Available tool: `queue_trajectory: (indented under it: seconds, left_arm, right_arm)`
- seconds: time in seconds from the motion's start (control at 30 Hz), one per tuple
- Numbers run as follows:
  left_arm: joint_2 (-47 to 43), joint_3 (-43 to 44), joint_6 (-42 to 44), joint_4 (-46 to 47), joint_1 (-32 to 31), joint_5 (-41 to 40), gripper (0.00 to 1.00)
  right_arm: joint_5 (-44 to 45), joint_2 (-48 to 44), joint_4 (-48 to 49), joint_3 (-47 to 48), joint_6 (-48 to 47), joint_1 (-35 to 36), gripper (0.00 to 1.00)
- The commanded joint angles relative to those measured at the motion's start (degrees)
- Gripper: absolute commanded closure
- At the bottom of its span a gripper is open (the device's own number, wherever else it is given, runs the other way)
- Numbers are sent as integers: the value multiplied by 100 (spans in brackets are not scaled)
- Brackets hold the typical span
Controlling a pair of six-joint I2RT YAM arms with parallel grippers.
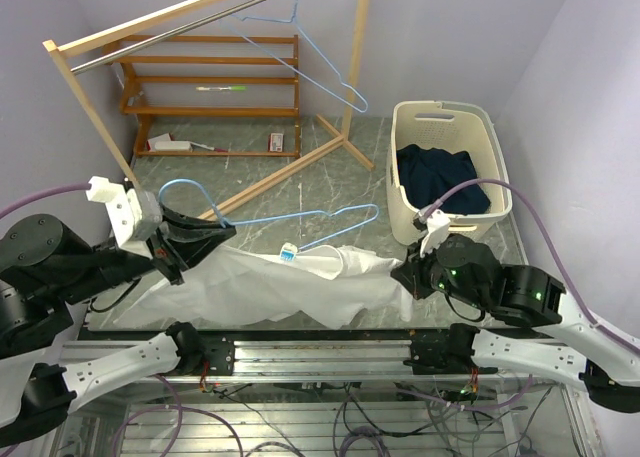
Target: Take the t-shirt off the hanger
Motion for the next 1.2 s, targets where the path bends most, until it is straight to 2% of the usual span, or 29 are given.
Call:
queue_trajectory:
  seconds: [0.0,0.03,0.07,0.1,0.2,0.23,0.37,0.43,0.53,0.67,0.87,1.17]
  left_arm:
    - [-57,207,-43,189,11,-180,93]
    - [-30,200,-53,187,11,-136,93]
    - [12,196,-49,152,10,-95,93]
    - [58,176,-41,129,8,-76,93]
    - [171,2,-15,111,12,21,93]
    - [202,-102,-6,131,12,56,93]
    - [367,-581,41,300,7,347,93]
    - [487,-727,75,388,6,625,93]
    - [726,-802,124,463,11,1300,93]
    - [1123,-671,230,358,11,1965,93]
    - [1290,-497,313,357,5,2059,93]
    - [1227,-481,333,417,7,2006,93]
  right_arm:
    - [114,-196,-49,-6,105,3,100]
    - [-23,-227,11,23,54,-2,100]
    - [-230,-275,128,49,-42,-2,91]
    - [-509,-328,282,94,-160,0,71]
    - [-1460,-446,683,426,-550,2,54]
    - [-1780,-441,791,613,-685,-2,52]
    - [-2979,-276,1252,1329,-1082,0,52]
    - [-3248,-56,1384,1678,-1239,1,52]
    - [-2957,424,1254,2350,-1571,0,53]
    - [-2505,1146,1081,2751,-1972,-2,50]
    - [-2686,1652,915,2642,-2177,0,48]
    - [-2743,1206,741,2082,-2074,3,48]
